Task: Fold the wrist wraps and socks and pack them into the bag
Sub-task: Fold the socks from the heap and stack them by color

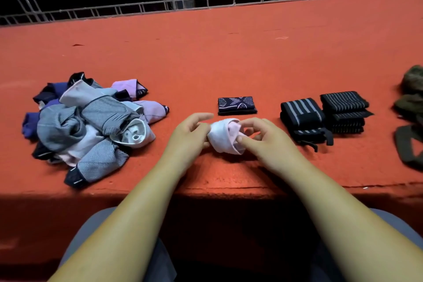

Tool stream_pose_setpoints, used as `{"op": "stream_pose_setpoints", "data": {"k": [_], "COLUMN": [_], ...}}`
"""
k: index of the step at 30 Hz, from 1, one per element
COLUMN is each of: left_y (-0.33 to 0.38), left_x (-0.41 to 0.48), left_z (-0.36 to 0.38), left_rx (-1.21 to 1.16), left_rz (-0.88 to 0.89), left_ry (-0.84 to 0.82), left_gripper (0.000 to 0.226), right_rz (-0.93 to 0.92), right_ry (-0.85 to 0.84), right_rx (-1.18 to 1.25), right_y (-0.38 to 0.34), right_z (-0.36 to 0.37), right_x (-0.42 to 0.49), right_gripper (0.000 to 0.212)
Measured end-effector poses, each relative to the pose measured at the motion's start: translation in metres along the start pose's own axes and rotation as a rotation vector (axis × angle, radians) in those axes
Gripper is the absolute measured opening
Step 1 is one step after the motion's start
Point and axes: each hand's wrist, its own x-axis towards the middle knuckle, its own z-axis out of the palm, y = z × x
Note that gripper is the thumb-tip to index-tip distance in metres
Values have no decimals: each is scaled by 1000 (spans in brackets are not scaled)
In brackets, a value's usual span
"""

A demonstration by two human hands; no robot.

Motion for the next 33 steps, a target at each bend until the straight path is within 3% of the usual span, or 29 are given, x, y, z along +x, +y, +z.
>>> {"op": "stream_pose_setpoints", "data": {"k": [2, 5, 11, 14, 17, 22, 28, 31, 33], "left_y": [-3, -10, -9, -7, -10, -15, -3, 0, 2], "left_x": [0, 2, 5, 8, 15, 33, 49, 49, 46], "left_z": [1, 3, 1, -5, -18, -38, -62, -58, -50], "left_rx": [77, 215, 474, 457, 424, 154, -357, -575, -566], "left_rz": [41, 92, 235, 180, 101, -49, -110, -105, -72], "left_ry": [-35, -13, 156, 164, 189, 311, 529, 467, 365], "left_gripper": [20, 30, 0, 9, 13, 20, 15, 13, 13], "right_rz": [-25, -15, 34, 23, 79, 152, 223, 159, 96], "right_ry": [-14, -18, -8, 24, 28, 143, 400, 397, 278], "right_rx": [-39, -67, -186, -259, -146, 13, 77, 101, 148], "right_y": [2, 4, 3, 0, -4, -8, -1, -5, -7], "right_z": [1, 2, 2, -1, -3, -9, -24, -23, -22], "right_x": [2, 5, 8, 8, 6, 3, 5, 0, -2], "right_gripper": [23, 29, 14, 13, 12, 14, 18, 13, 9]}}
